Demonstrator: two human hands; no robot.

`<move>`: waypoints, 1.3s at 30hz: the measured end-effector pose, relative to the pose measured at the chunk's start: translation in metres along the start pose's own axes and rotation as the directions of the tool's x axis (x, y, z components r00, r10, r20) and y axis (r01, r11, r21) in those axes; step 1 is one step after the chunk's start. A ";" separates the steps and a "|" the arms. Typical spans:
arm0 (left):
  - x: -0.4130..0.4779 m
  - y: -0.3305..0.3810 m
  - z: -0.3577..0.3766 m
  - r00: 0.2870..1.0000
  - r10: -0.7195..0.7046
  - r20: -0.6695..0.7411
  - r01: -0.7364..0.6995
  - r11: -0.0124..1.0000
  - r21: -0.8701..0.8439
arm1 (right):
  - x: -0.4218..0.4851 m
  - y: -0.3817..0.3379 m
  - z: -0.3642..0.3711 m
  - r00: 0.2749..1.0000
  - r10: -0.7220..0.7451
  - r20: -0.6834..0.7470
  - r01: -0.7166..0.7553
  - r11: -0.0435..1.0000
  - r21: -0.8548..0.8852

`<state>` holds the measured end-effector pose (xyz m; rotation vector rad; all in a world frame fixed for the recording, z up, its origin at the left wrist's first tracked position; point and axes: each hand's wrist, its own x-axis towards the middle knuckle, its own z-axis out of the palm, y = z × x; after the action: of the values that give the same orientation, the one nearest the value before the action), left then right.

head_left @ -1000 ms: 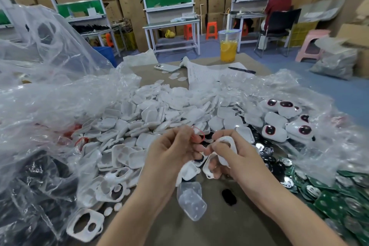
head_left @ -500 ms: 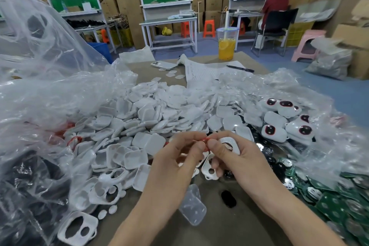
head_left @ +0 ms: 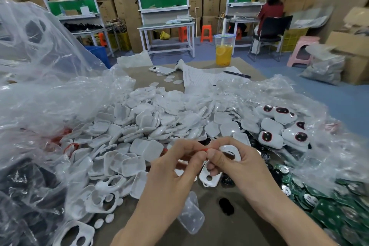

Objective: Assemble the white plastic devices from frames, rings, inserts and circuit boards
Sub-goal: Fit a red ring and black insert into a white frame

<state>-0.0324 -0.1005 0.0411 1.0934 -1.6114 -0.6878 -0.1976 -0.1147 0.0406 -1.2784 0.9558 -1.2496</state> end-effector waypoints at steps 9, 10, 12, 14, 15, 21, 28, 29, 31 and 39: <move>0.002 -0.003 0.001 0.990 -0.137 0.023 0.138 0.947 -0.290 | 0.002 0.002 0.002 0.997 0.078 0.020 -0.080 0.974 0.210; 0.002 -0.002 0.000 0.989 -0.148 0.000 0.141 0.942 -0.303 | 0.002 0.002 0.002 0.996 0.085 0.036 -0.090 0.974 0.206; 0.002 -0.002 0.001 0.988 -0.152 -0.027 0.140 0.956 -0.259 | 0.000 0.002 0.004 0.997 0.071 0.043 -0.077 0.986 0.145; 0.001 -0.003 0.000 0.990 -0.139 -0.031 0.133 0.981 -0.138 | -0.002 0.002 0.005 0.999 0.036 0.037 -0.040 0.994 0.105; 0.001 -0.002 0.000 0.991 -0.130 -0.023 0.127 0.987 -0.094 | -0.002 0.002 0.005 0.999 0.026 0.039 -0.029 0.996 0.082; -0.002 -0.003 0.007 0.976 -0.218 -0.019 0.208 0.951 -0.229 | 0.001 0.003 0.003 0.999 0.052 -0.012 -0.051 0.995 0.088; -0.002 -0.006 0.009 0.966 -0.256 -0.030 0.234 0.921 -0.313 | -0.001 0.002 0.003 0.997 0.069 0.017 -0.071 0.970 0.231; -0.001 -0.006 0.009 0.969 -0.244 -0.028 0.224 0.923 -0.312 | -0.001 0.002 0.003 0.997 0.066 0.027 -0.070 0.967 0.244; -0.001 -0.005 0.008 0.974 -0.225 -0.028 0.204 0.925 -0.320 | -0.001 0.003 0.003 0.997 0.062 0.053 -0.074 0.961 0.266; 0.000 0.003 0.004 0.988 -0.155 -0.023 0.145 0.956 -0.254 | -0.002 0.001 0.002 0.995 0.043 0.095 -0.062 0.975 0.214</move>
<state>-0.0374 -0.0995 0.0420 1.0417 -1.3706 -0.9366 -0.1958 -0.1129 0.0399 -1.1211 0.7615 -1.2094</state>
